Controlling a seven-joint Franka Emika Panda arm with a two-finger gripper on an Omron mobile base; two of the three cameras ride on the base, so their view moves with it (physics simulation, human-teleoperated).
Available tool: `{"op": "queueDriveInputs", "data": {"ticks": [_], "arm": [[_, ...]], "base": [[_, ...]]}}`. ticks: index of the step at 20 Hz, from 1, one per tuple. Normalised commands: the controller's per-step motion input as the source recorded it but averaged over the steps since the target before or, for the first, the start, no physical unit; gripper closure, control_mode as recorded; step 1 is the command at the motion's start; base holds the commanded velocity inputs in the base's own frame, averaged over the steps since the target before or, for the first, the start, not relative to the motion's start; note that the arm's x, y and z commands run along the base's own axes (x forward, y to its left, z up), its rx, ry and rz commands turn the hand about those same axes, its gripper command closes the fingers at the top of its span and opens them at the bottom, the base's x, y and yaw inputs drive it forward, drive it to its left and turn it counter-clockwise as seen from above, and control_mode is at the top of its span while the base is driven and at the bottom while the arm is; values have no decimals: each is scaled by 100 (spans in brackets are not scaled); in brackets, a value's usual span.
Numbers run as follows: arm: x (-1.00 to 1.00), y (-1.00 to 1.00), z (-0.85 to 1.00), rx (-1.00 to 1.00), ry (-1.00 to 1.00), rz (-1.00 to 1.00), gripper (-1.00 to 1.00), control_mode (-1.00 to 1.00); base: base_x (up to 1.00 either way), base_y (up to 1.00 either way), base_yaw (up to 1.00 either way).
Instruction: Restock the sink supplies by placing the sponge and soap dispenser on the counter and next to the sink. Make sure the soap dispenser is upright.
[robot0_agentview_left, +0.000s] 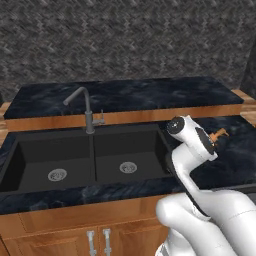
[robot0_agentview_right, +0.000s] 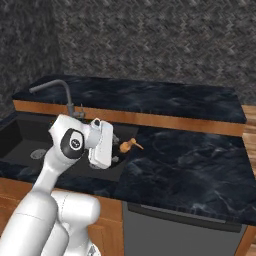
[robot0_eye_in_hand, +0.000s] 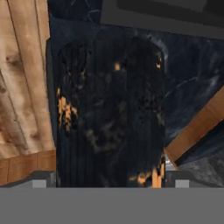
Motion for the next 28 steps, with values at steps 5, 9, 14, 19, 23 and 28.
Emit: {"op": "queueDriveInputs", "data": {"ticks": [5, 9, 14, 19, 23, 28], "arm": [[29, -15, -8, -16, 2, 10, 100, -100], [28, -2, -34, -22, 0, 2, 100, -100], [28, 0, -16, -12, 0, 1, 100, -100], [38, 0, -5, -5, 0, 1, 100, -100], [31, 0, -18, -9, 0, 0, 100, -100], [30, 0, -19, -5, 1, 0, 100, -100]], "base": [[0, 0, 0], [0, 0, 0], [0, 0, 0], [0, 0, 0], [0, 0, 0], [0, 0, 0]]}}
